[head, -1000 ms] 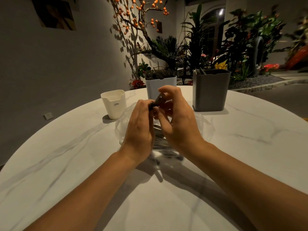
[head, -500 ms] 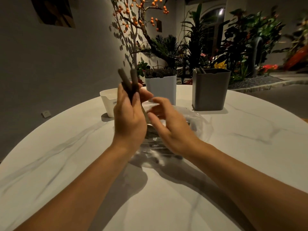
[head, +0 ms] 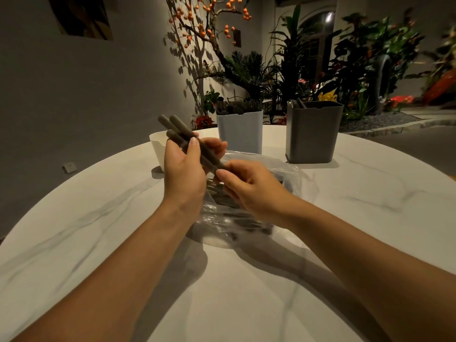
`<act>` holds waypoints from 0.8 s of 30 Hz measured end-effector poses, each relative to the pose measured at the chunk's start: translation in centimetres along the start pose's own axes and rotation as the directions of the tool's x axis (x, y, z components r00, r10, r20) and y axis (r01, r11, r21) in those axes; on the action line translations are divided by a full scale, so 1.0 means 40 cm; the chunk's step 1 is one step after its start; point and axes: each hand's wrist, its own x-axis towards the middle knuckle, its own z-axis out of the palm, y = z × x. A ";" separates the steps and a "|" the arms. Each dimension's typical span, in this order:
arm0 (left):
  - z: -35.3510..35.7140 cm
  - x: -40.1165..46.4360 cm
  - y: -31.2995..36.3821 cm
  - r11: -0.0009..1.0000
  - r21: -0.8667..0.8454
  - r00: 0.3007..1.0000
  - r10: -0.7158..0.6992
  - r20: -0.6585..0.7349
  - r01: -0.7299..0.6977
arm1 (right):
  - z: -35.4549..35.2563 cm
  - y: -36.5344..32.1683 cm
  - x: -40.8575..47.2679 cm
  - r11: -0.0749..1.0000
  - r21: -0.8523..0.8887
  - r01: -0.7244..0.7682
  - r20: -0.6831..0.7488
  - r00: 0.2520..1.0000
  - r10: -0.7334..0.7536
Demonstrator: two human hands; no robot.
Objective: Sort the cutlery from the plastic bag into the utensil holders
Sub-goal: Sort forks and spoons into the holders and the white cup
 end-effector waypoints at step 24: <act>-0.070 -0.004 -0.036 0.008 0.766 0.765 -0.029 0.643 -0.643 | -0.073 0.001 0.016 0.983 0.174 -0.059 -0.224 0.970 0.098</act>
